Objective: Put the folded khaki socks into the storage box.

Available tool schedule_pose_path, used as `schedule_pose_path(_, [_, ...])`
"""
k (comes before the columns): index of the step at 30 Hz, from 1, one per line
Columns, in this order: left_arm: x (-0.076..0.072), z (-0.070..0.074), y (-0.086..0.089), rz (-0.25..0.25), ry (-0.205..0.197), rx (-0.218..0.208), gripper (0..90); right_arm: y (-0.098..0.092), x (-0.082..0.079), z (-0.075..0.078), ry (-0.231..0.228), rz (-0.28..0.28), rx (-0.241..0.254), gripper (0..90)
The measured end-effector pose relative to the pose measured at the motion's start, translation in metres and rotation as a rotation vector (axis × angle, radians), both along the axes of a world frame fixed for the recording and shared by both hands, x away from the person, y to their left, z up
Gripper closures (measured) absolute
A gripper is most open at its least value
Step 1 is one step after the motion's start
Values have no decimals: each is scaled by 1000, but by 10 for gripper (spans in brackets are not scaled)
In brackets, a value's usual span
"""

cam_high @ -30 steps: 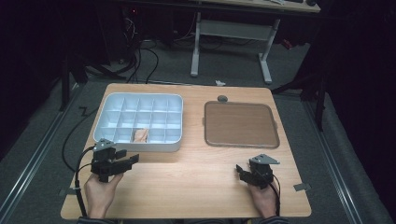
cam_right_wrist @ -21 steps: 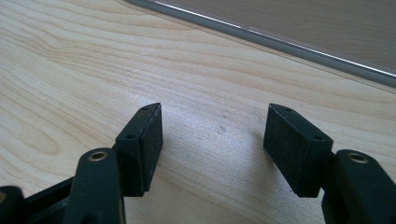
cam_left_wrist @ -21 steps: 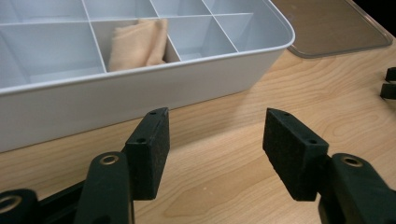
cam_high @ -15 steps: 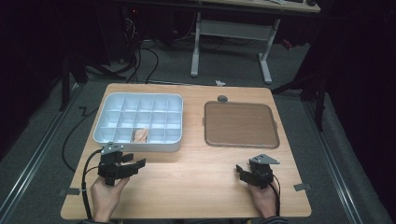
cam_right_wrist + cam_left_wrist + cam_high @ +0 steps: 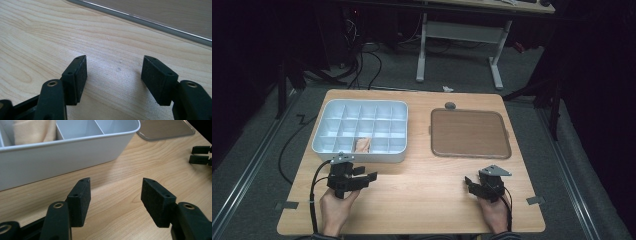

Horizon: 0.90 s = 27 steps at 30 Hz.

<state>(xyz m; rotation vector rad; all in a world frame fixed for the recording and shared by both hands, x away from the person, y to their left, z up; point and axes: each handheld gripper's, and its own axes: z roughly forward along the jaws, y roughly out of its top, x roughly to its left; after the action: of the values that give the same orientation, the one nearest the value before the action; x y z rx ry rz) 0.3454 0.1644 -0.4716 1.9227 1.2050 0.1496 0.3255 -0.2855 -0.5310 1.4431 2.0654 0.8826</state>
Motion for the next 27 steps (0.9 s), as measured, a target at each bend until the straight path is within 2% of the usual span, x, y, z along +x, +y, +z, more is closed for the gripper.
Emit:
schedule_pose_path(4, [0, -5, -3, -2, 2, 16, 413, 0, 0, 0, 0, 0, -1, 375])
schedule_pose_path(7, [-1, -8, -2, 2, 4, 11, 412, 0, 0, 0, 0, 0, 0, 374])
schedule_pose_path(18, [4, -21, 3, 36, 5, 63, 406, 0, 0, 0, 0, 1, 0, 373])
schedule_pose_path(27, [6, -33, 6, 54, 14, 60, 403, 0, 0, 0, 0, 1, -1, 373])
